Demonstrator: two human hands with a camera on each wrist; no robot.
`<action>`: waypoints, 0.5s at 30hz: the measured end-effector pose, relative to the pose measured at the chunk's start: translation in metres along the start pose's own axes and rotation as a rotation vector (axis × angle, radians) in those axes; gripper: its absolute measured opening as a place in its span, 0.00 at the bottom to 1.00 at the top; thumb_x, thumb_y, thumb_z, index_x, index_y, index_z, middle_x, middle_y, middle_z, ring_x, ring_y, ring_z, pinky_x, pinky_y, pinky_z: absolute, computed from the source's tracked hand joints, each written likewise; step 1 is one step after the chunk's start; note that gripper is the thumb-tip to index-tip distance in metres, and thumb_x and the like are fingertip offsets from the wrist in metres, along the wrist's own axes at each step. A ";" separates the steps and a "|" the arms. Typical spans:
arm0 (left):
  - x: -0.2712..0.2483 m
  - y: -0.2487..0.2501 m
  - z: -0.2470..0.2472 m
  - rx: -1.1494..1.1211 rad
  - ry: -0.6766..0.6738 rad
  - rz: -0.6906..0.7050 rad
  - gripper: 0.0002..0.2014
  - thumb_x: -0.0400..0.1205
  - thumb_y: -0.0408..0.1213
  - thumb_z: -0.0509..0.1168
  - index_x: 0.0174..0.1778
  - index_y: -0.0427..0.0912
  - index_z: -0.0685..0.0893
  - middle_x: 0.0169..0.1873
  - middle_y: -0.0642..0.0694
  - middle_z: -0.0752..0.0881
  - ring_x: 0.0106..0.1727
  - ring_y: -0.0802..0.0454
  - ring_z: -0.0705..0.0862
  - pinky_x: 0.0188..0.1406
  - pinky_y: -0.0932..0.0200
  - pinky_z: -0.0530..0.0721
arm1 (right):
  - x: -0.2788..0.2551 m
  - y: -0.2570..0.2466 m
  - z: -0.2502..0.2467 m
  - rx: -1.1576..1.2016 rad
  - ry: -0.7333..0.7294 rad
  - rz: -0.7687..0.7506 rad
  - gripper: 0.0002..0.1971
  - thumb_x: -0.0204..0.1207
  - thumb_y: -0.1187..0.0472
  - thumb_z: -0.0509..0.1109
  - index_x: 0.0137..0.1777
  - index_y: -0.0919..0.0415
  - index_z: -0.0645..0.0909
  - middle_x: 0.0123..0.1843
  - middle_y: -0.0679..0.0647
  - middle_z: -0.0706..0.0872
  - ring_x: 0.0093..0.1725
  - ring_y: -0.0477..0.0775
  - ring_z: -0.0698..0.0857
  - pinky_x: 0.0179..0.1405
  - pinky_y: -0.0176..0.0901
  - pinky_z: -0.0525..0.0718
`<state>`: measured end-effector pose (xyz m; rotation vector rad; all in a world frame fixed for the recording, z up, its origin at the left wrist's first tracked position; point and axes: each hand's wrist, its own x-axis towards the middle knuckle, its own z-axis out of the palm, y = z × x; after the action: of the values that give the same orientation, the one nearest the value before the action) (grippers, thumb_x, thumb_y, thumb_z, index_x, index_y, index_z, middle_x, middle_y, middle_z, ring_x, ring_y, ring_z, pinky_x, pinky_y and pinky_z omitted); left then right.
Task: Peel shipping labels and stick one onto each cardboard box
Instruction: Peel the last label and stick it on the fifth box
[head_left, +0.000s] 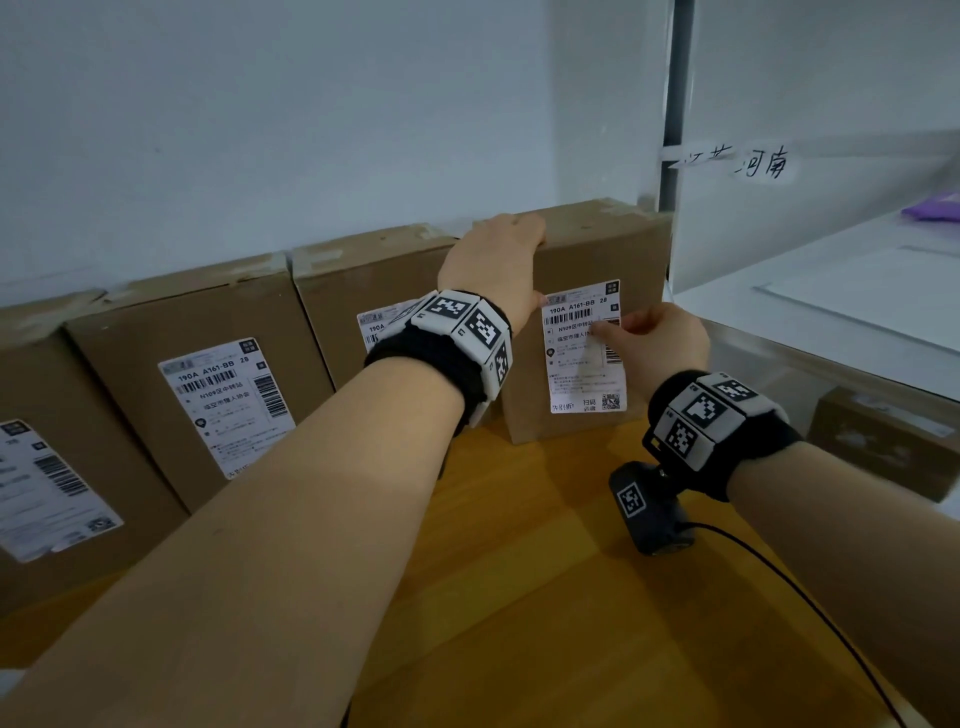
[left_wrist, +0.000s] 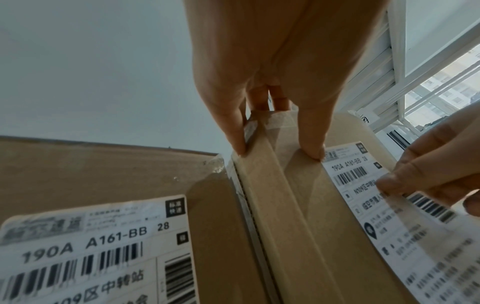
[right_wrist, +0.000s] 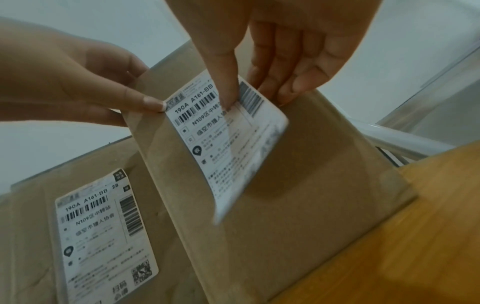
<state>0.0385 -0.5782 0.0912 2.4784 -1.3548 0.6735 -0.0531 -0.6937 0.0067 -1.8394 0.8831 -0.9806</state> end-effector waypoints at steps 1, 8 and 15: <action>0.000 0.000 0.000 -0.001 0.002 0.000 0.23 0.75 0.46 0.72 0.62 0.44 0.75 0.58 0.44 0.80 0.57 0.45 0.80 0.50 0.55 0.75 | 0.000 0.000 0.000 -0.002 0.009 0.014 0.15 0.69 0.50 0.77 0.37 0.53 0.71 0.35 0.45 0.79 0.32 0.41 0.78 0.27 0.34 0.73; 0.001 -0.001 0.002 0.002 0.009 0.006 0.23 0.75 0.47 0.72 0.62 0.44 0.75 0.58 0.44 0.80 0.57 0.44 0.80 0.50 0.54 0.75 | -0.004 -0.002 -0.003 0.200 0.000 0.043 0.09 0.71 0.54 0.75 0.43 0.56 0.78 0.41 0.49 0.85 0.41 0.48 0.85 0.40 0.40 0.84; 0.000 -0.002 0.001 -0.006 0.013 0.002 0.22 0.76 0.46 0.72 0.62 0.45 0.75 0.58 0.44 0.80 0.58 0.45 0.79 0.50 0.55 0.73 | -0.006 -0.037 0.002 0.480 -0.295 -0.001 0.07 0.77 0.70 0.64 0.48 0.66 0.84 0.42 0.60 0.89 0.41 0.54 0.86 0.50 0.47 0.87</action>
<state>0.0403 -0.5776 0.0901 2.4638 -1.3527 0.6843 -0.0474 -0.6733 0.0380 -1.5167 0.4215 -0.8080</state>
